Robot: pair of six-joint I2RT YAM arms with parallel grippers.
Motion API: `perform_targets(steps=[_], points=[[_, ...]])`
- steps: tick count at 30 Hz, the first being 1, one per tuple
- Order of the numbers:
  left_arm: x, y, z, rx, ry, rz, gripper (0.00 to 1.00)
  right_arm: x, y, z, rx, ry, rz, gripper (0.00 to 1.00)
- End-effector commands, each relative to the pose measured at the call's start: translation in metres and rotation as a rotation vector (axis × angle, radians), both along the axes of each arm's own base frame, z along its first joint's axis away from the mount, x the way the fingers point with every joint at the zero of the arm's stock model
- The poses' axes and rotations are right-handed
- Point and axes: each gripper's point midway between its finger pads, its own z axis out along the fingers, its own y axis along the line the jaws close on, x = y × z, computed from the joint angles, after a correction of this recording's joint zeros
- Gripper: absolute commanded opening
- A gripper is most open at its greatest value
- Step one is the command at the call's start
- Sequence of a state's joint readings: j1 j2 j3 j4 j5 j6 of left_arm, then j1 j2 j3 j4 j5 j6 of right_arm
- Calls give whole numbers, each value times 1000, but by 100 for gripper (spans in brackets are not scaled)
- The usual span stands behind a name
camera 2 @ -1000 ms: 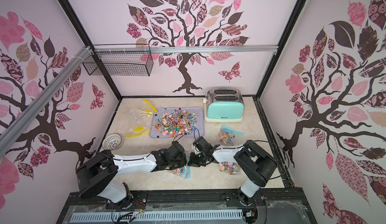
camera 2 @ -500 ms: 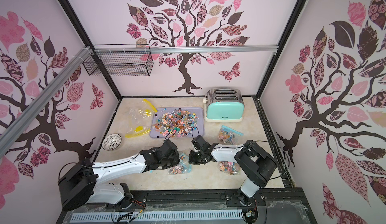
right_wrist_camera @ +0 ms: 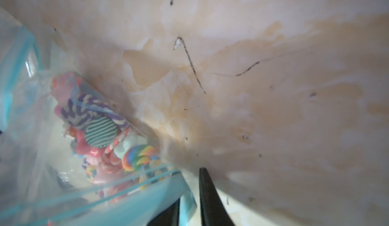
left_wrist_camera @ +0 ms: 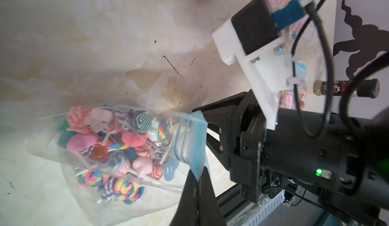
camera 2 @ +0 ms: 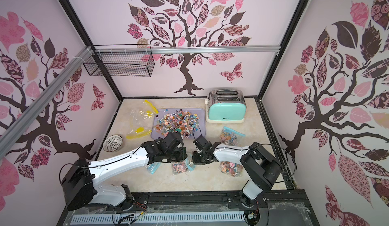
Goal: Pour candies out of the ziploc bag
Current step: Open the ziploc bag at the center of the board.
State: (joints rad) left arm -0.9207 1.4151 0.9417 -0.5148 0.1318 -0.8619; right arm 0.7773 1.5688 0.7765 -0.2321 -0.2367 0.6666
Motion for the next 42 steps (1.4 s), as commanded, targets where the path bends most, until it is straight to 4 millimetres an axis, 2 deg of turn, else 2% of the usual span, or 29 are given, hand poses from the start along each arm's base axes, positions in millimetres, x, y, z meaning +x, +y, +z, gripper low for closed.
perform_targets(steps=[1, 5, 11, 15, 16, 18, 23, 27, 34, 38, 42], points=[[-4, -5, -5, 3, 23, -46, 0, 13, -9, 35, -11, -72, -10, 36], [-8, -3, -14, 44, 55, -70, 0, 16, -12, 64, 91, -89, -39, 52], [-9, -1, -10, 110, 72, -117, 2, 7, 19, 89, 339, -20, -27, 61], [-6, -2, 3, 119, 44, -122, 37, 2, 29, 90, 394, 11, -15, 66], [-5, -1, 7, 122, 35, -120, 59, 0, 28, 89, 389, 14, -14, 67], [-3, 3, 12, 132, 21, -107, 65, -4, 27, 83, 380, 28, -13, 67], [3, 20, 13, 171, 3, -46, 68, -18, 17, 58, 338, 63, -24, 67], [3, 34, 6, 189, 19, -5, 71, -27, 13, 44, 315, 79, -19, 64], [2, 60, -6, 190, 39, 64, 76, -26, 20, 32, 297, 87, -3, 56], [-1, 65, -9, 172, 46, 78, 77, -26, 25, 22, 290, 107, 9, 53], [-5, 66, -11, 140, 49, 80, 78, -26, 33, 19, 296, 113, 22, 44]])
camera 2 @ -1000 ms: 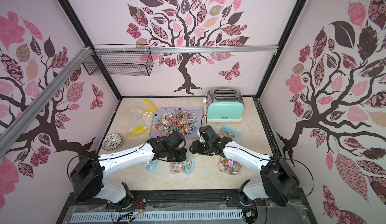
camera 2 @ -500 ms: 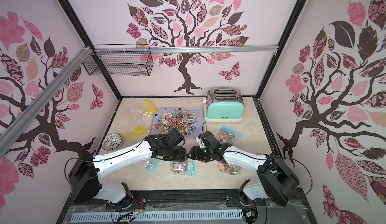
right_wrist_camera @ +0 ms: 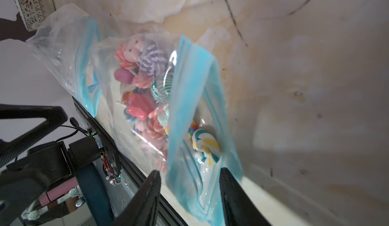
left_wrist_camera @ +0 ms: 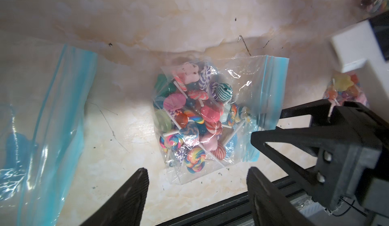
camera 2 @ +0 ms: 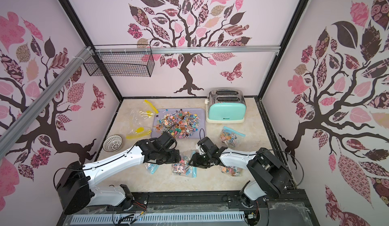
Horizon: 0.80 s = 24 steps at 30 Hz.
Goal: Pour candies out of the ziploc bag
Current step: Open the ziploc bag at the center of the board.
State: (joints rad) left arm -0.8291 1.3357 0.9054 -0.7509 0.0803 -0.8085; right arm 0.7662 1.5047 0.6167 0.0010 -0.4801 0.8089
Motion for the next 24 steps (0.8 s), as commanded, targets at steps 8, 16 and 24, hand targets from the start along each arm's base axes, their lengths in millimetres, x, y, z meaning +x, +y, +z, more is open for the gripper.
perform_targets(steps=[8, 16, 24], points=[[-9, -9, 0, -146, -29, -51, 86, 9, 17, 22, 55, -63, 35, 4], [-6, -2, -28, -287, 34, 7, 98, 9, 22, 37, 111, -97, 58, 0], [1, -13, -35, -398, 27, -8, 98, 8, 25, 39, 129, -95, 67, 0]])
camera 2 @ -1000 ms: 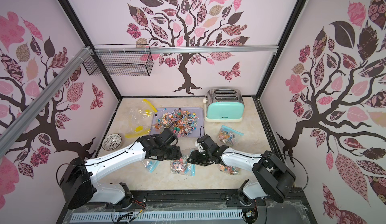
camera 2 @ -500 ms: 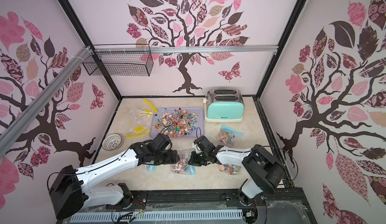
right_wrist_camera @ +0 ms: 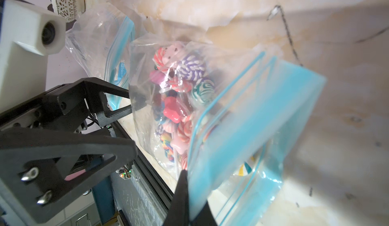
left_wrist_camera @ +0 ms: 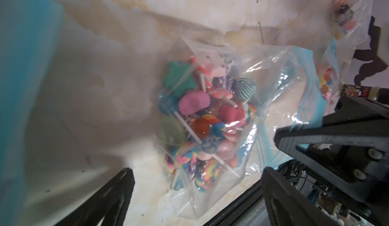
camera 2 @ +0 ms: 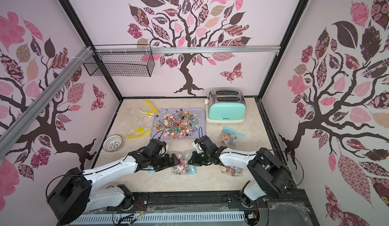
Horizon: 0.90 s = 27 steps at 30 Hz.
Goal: Pour candies out of the ziploc bag
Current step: Open the ziploc bag at the center of the board, then pick up the ziploc bag from the center of the board.
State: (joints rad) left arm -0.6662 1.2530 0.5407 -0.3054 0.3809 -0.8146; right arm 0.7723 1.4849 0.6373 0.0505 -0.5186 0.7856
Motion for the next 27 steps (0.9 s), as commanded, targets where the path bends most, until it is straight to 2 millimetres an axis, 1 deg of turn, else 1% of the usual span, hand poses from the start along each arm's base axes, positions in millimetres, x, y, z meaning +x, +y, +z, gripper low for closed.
perform_targets(steps=[1, 5, 7, 8, 13, 16, 18, 23, 27], points=[[9, -18, 8, -100, -40, -32, 98, 3, 10, 16, 48, -33, 22, 0], [6, -23, 3, -126, -20, -40, 98, 2, 10, 15, 48, -30, 22, 0], [6, -22, 3, -124, -22, -37, 93, 3, 10, 15, 50, -29, 23, 0], [6, -21, 5, -124, -27, -37, 88, 2, 10, 15, 48, -27, 22, 0], [8, -17, 13, -104, -53, -29, 56, 2, 11, 16, 51, -28, 26, 0], [9, -13, 13, -84, -59, -23, 43, 2, 12, 16, 53, -27, 26, 0], [8, -13, 9, -73, -53, -25, 39, 2, 12, 17, 54, -30, 28, 0], [7, -13, -2, -58, -21, -33, 34, 2, 11, 18, 55, -31, 28, 0], [9, -13, -5, -46, -20, -28, 18, 2, 12, 21, 57, -38, 33, 0]])
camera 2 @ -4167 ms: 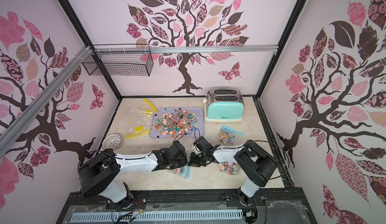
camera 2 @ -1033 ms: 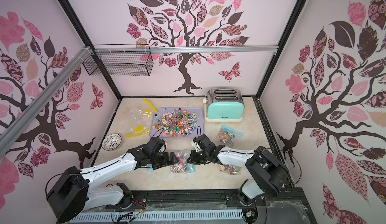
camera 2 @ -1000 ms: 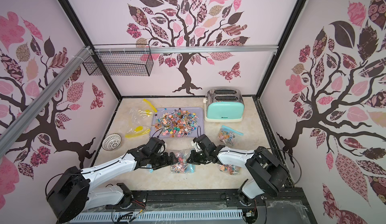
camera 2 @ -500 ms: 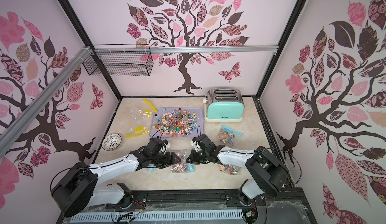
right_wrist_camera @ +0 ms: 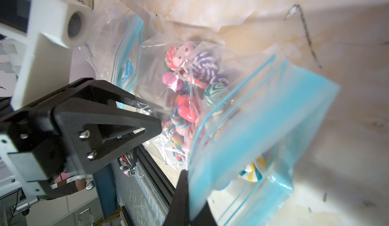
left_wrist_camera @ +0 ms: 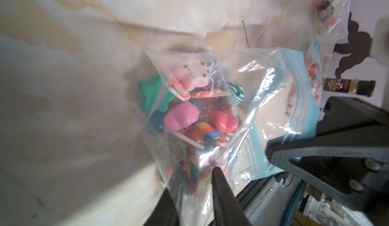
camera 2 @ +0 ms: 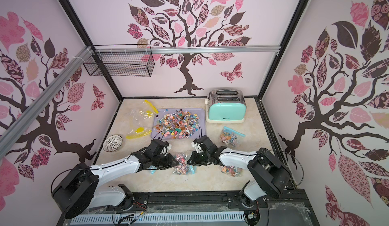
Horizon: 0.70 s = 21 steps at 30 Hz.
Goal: Pour candies out of the ziploc bag
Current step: Pick up the ziploc bag from the center of the board.
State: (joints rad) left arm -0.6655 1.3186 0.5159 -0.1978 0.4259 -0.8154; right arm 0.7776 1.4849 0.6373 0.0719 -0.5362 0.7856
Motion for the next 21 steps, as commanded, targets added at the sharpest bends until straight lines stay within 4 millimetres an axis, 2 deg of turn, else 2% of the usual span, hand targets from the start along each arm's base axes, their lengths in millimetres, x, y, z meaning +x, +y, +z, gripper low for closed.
perform_targets(steps=[1, 4, 12, 13, 16, 18, 21], points=[[9, -4, 7, -5, -34, -3, 14, 5, 8, 18, 32, -35, 17, 0], [12, -4, 11, -2, -48, 2, 0, 8, 10, 24, 32, -50, 23, 0], [17, -5, 27, -11, -92, -3, 0, 22, 17, 49, 16, -115, 36, 0], [17, -4, 27, -6, -93, -6, 6, 23, 18, 51, 16, -119, 36, 0], [15, -2, 23, 7, -86, -3, 35, 24, 19, 54, 22, -120, 36, 0], [14, 0, 20, 12, -82, 0, 40, 23, 19, 53, 23, -118, 36, 0], [14, 2, 18, 19, -81, 9, 42, 22, 18, 51, 24, -116, 36, 0]])
